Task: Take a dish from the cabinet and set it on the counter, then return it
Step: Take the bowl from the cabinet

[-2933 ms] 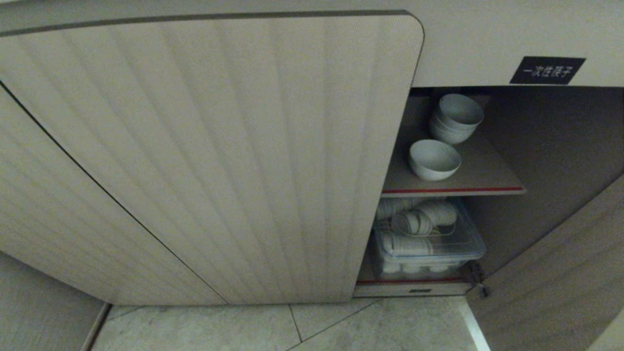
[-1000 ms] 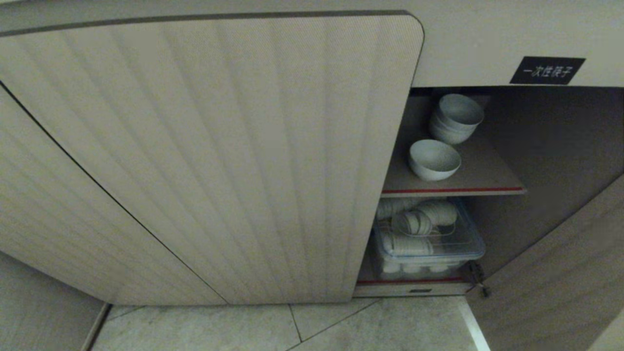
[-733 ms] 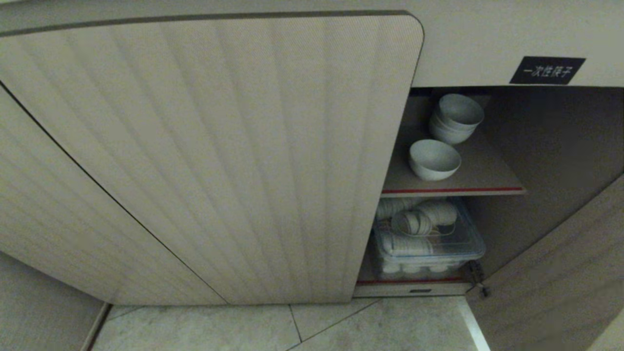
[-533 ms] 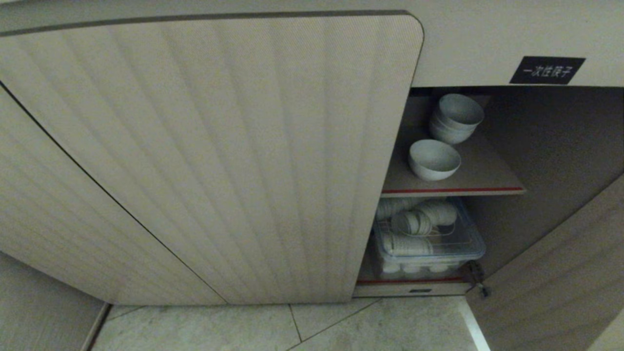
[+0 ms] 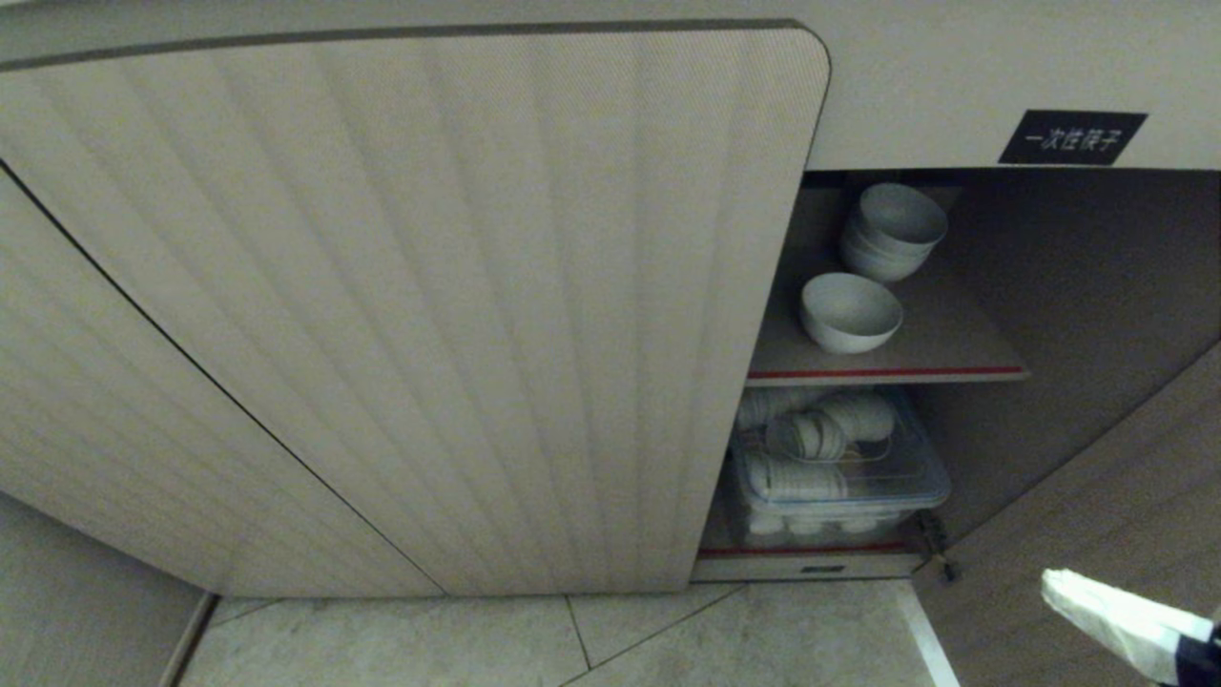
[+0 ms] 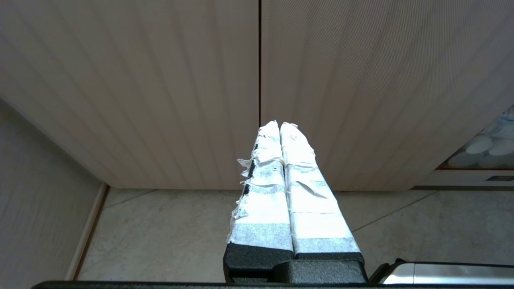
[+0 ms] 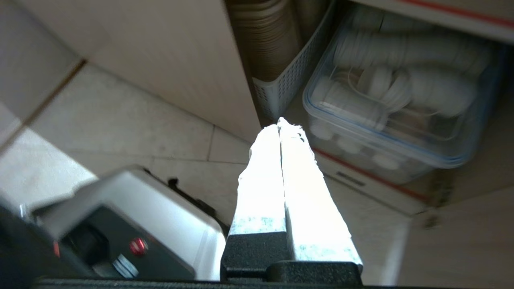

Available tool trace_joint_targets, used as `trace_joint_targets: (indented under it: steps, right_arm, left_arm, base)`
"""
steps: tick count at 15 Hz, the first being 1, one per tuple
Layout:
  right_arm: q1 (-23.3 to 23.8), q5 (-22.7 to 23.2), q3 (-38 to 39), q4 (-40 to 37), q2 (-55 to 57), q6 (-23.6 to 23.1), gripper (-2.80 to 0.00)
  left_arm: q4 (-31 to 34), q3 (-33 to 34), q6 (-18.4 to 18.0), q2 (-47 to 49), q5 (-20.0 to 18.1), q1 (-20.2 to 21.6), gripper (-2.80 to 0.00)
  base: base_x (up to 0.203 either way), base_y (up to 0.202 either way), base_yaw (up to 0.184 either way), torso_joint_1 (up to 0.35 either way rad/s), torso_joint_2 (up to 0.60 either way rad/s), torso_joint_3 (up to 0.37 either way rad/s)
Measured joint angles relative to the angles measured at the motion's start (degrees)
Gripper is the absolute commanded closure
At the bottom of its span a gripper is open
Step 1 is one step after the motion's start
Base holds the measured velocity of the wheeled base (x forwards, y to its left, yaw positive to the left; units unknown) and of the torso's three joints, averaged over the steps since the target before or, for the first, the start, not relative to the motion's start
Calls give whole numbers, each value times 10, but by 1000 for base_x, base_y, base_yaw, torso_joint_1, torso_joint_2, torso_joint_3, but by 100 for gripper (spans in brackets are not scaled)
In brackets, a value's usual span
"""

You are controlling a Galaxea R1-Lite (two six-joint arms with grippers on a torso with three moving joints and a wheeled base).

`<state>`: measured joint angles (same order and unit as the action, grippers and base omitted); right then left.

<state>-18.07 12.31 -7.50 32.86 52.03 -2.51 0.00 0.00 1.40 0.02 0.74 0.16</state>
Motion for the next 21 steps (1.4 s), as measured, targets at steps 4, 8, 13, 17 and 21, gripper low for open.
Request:
trace_joint_targets:
  steps: [4, 8, 13, 17, 21]
  right_arm:
    - [2, -12, -18, 145, 164, 47, 0]
    - [5, -22, -34, 282, 297, 73, 0]
    - [21, -52, -83, 316, 374, 197, 0]
    - [58, -54, -130, 309, 412, 284, 0]
    - [68, -106, -193, 318, 453, 341, 0]
  left_arm:
    - [0, 0, 0, 0, 0, 0, 0]
    - [0, 0, 0, 0, 0, 0, 0]
    - [0, 0, 0, 0, 0, 0, 0]
    - [0, 0, 0, 0, 0, 0, 0]
    - [0, 0, 0, 0, 0, 0, 0]
  base:
    - [0, 0, 0, 0, 0, 0]
    - [0, 0, 0, 0, 0, 0]
    - [0, 0, 0, 0, 0, 0]
    - [0, 0, 0, 0, 0, 0]
    - [0, 0, 0, 0, 0, 0]
